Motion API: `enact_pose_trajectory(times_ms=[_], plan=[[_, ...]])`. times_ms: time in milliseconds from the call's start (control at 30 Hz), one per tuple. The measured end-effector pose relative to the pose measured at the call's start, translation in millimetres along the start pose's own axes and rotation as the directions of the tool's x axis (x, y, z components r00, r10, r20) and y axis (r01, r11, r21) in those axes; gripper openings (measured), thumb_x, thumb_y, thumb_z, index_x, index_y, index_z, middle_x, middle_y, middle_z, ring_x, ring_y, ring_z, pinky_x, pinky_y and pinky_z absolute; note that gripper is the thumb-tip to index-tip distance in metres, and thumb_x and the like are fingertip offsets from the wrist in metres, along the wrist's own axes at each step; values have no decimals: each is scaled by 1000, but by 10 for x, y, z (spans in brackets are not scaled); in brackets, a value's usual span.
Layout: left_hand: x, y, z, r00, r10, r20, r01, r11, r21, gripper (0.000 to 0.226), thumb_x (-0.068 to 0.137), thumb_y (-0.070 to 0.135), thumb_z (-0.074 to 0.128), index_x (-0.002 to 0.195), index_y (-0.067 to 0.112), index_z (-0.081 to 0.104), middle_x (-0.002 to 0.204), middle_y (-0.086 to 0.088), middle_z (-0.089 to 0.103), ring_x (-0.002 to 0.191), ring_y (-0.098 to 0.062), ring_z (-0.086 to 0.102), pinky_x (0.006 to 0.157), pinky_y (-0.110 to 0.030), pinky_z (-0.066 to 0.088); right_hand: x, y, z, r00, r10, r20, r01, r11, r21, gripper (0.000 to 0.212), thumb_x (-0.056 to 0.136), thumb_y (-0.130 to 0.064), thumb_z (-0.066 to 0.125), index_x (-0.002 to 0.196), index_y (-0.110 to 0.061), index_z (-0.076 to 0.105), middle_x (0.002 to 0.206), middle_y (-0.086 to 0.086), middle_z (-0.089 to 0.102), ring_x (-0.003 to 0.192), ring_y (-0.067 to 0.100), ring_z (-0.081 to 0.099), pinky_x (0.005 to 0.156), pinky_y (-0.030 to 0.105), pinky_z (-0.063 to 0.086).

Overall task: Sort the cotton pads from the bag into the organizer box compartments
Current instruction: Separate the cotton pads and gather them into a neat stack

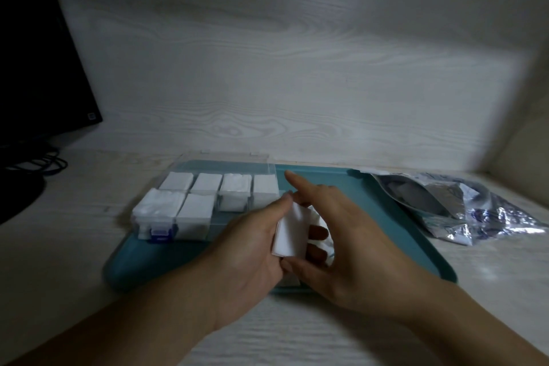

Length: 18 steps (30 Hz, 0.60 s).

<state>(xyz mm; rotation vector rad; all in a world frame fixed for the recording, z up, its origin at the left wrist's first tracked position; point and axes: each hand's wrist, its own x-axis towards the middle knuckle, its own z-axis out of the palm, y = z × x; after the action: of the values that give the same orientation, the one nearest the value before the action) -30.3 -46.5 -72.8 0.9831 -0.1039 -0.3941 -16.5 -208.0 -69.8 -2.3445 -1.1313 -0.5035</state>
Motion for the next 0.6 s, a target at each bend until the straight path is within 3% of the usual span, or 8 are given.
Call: enact_pose_trajectory(times_ms=[100,167,333,467,600], plan=[[0,0,-13,999,29,28,-31,996,82,36,91,4,44,123,1,61,101,-23,66,86,-30,64,67,-35,53,8,-3,-2,999,-36,-3,36,998,-57,91,79,-48,64,154,-27,17,123,-15,46,111,10,50,94,32,49],[0,-6,-13,999,52,5,-53,993,106,34,89,-4,43,116,2,63,97,-23,67,84,-31,64,66,-37,52,13,-5,-3,998,-65,-9,63,990,-127,91,80,-46,65,154,-22,19,121,-11,50,108,10,49,93,28,46],[-2,-44,17,992,101,-80,-87,984,157,21,97,6,49,110,0,65,98,-27,67,85,-35,64,70,-42,53,26,-34,4,995,-99,-18,94,977,-194,90,79,-42,65,153,-16,22,112,-13,45,98,6,43,87,17,33],[-25,-57,25,989,116,-93,-98,979,180,22,97,10,51,112,1,65,92,-23,67,76,-29,64,59,-34,55,16,-43,11,995,-103,3,102,980,-170,93,80,-38,68,154,-18,15,122,-7,51,106,12,47,93,26,38],[-29,-57,45,985,132,-108,-107,972,210,20,98,7,49,100,6,69,81,-15,68,69,-22,64,57,-31,52,10,-54,22,995,-101,3,100,984,-150,92,81,-39,65,155,-19,13,123,-4,53,108,13,48,94,28,40]])
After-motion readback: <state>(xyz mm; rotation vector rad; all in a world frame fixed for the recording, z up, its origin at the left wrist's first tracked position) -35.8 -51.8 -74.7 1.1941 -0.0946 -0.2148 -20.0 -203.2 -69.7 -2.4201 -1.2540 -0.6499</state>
